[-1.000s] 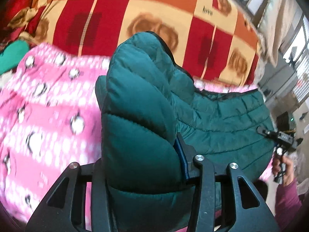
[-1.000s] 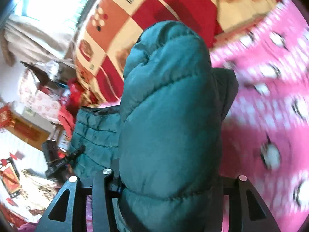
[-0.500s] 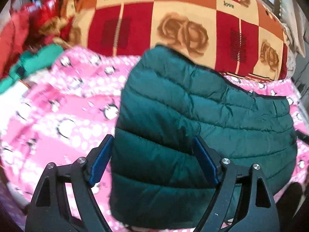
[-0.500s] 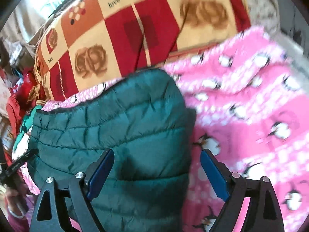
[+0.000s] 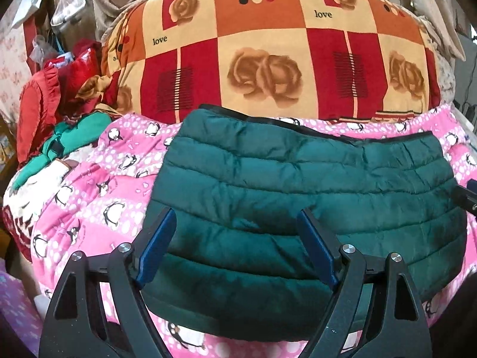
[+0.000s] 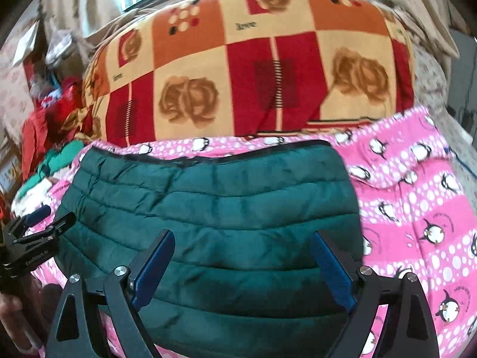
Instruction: Fold large clothes
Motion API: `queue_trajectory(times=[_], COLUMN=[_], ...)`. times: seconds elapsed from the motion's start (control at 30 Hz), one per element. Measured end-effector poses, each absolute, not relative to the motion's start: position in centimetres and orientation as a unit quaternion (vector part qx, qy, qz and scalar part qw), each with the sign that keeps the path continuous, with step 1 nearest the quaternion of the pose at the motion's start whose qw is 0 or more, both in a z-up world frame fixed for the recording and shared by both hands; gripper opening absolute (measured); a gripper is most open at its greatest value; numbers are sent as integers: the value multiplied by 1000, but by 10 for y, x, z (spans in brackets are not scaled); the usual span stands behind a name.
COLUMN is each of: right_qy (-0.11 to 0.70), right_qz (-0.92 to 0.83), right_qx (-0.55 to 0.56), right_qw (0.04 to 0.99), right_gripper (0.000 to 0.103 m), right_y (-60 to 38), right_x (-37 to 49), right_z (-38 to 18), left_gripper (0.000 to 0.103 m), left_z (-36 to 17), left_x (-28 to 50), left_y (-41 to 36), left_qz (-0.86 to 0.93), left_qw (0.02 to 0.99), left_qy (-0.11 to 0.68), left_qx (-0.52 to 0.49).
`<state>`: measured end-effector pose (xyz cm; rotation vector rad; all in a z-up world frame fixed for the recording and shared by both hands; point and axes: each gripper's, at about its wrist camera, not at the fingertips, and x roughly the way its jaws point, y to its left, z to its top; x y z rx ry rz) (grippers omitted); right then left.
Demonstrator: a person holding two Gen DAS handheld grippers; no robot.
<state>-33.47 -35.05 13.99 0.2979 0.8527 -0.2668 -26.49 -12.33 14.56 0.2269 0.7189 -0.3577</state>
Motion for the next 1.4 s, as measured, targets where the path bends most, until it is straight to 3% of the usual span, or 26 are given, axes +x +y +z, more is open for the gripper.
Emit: queue_trajectory(times=[0.67,1.4], right_qy=[411,419], right_qz=[-145,-145], right_qx=[96,117], right_qw=[895,889], right_gripper=[91,94], right_y=[-308,-309], right_x=[-324,-325], right_z=[128,118], left_gripper=[83,83], left_z=[133,127], left_x=[-268,-270], left_y=[-124,-130], left_qz=[-161,-159], left_qw=[915,912], left_qy=[358,364], left_qx=[88,98])
